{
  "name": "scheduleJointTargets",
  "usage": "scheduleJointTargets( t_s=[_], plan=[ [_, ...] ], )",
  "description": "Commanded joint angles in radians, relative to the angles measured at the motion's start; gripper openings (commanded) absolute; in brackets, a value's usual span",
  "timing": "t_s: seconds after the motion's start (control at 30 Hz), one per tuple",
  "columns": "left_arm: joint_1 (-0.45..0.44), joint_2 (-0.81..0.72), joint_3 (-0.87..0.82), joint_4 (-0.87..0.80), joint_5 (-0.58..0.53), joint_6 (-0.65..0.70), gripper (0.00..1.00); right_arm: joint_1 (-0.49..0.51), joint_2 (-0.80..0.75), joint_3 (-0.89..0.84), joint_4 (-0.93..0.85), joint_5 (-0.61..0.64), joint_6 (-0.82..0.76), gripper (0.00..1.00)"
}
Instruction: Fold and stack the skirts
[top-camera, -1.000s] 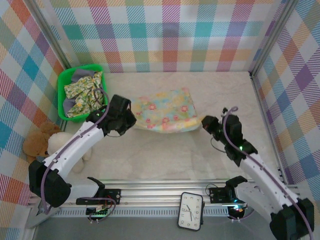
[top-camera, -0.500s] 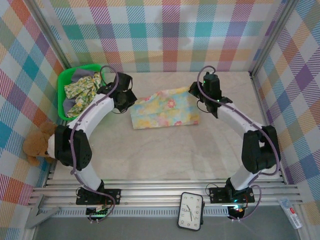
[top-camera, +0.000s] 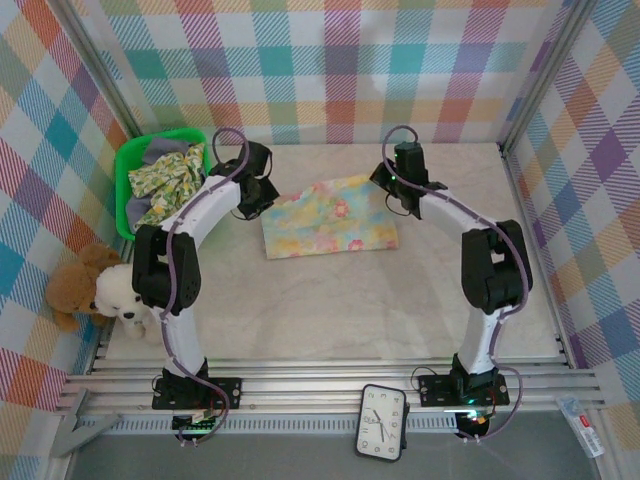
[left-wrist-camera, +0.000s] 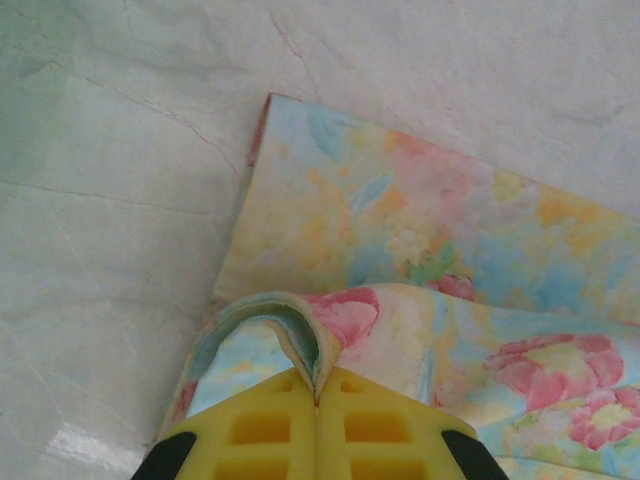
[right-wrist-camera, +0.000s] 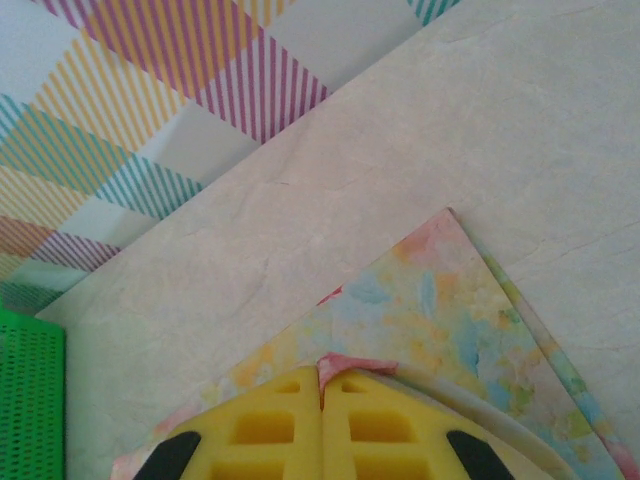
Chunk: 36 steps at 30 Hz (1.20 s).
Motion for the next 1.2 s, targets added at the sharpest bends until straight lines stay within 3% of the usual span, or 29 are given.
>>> scheduleJointTargets(
  t_s=[0.0, 0.33, 0.43, 0.5, 0.53, 0.63, 0.67, 0.7, 0.73, 0.97, 1.17],
  plan=[
    [0.034, 0.037, 0.043, 0.002, 0.012, 0.002, 0.0, -0.007, 0.052, 0.063, 0.007, -0.006, 0.001, 0.0],
    [0.044, 0.184, 0.159, -0.015, -0.019, 0.02, 0.01, -0.024, 0.205, 0.194, 0.006, -0.05, -0.03, 0.02],
    [0.053, 0.23, 0.223, -0.008, 0.019, 0.038, 0.37, -0.041, 0.255, 0.244, 0.042, -0.124, -0.069, 0.14],
    [0.054, 0.247, 0.291, -0.045, 0.031, 0.05, 0.49, -0.05, 0.276, 0.288, 0.036, -0.199, -0.108, 0.24],
    [0.052, 0.242, 0.315, -0.068, 0.026, 0.047, 0.6, -0.054, 0.278, 0.305, 0.026, -0.238, -0.134, 0.3],
    [0.045, 0.183, 0.288, -0.048, 0.055, 0.034, 0.86, -0.053, 0.248, 0.32, -0.044, -0.283, -0.189, 0.56],
    [0.039, 0.162, 0.267, -0.03, 0.074, 0.034, 0.92, -0.053, 0.233, 0.318, -0.069, -0.3, -0.195, 0.69],
    [0.032, 0.143, 0.249, -0.015, 0.097, 0.037, 0.96, -0.051, 0.222, 0.31, -0.083, -0.333, -0.202, 0.9],
    [0.024, 0.134, 0.234, -0.002, 0.121, 0.043, 0.98, -0.051, 0.215, 0.307, -0.1, -0.361, -0.203, 0.99],
    [0.012, 0.19, 0.163, 0.112, 0.351, -0.007, 1.0, -0.028, 0.276, 0.325, -0.153, -0.611, -0.141, 0.99],
    [0.012, 0.28, 0.175, 0.128, 0.379, -0.007, 1.0, -0.02, 0.389, 0.411, -0.249, -0.616, -0.061, 0.99]
  ],
)
